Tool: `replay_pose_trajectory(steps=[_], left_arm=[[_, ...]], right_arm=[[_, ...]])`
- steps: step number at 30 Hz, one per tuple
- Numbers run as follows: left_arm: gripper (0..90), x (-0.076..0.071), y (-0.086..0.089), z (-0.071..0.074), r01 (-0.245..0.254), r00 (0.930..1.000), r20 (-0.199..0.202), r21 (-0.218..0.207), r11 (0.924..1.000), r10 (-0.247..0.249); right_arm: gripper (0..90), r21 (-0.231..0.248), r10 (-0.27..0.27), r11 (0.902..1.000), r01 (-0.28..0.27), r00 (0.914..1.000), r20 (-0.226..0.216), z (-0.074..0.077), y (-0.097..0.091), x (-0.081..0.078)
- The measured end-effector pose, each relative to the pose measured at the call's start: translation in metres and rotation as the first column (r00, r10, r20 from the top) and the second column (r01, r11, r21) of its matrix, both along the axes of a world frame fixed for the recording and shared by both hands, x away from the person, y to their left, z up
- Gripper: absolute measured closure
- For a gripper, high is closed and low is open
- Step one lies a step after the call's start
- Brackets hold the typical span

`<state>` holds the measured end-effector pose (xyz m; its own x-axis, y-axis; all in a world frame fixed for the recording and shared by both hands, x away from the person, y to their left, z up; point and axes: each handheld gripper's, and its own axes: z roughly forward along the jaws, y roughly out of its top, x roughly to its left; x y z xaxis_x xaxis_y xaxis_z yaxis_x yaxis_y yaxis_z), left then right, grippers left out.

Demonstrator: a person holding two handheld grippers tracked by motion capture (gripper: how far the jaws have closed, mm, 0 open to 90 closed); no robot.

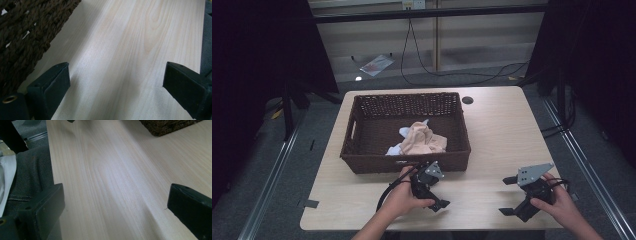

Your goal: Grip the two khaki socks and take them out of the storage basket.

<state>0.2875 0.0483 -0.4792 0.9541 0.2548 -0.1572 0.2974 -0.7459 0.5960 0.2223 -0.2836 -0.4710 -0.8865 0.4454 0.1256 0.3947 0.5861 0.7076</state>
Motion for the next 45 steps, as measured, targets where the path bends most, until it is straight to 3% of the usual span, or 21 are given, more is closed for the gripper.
replay_pose_trajectory(steps=[12, 15, 22, 30, 45], left_arm=[[7.2, 0.003, 0.001, 0.013, -0.012, 0.9996, -0.025, 0.000, 0.9999, 0.012], [7.6, 0.006, 0.002, 0.019, 0.005, 0.9990, -0.044, 0.001, 1.0000, -0.005], [8.1, 0.012, 0.003, 0.036, -0.014, 0.9982, -0.059, -0.010, 0.9999, 0.013], [8.0, 0.019, 0.003, 0.056, 0.015, 0.9966, -0.081, -0.011, 0.9998, -0.015], [8.0, 0.037, 0.003, 0.089, -0.019, 0.9943, -0.105, -0.020, 0.9996, 0.017]], right_arm=[[0.9, 0.003, -0.001, 1.0000, 0.001, 1.0000, 0.002, 0.001, -0.001, 0.000], [0.9, 0.007, -0.005, 1.0000, 0.005, 1.0000, 0.004, 0.001, -0.001, 0.000], [0.9, 0.004, -0.002, 1.0000, 0.002, 1.0000, -0.001, 0.001, -0.001, 0.000], [0.9, 0.004, -0.003, 1.0000, 0.003, 1.0000, -0.003, 0.000, -0.001, 0.000], [0.9, 0.007, -0.003, 1.0000, 0.003, 1.0000, -0.005, 0.000, -0.001, 0.000]])
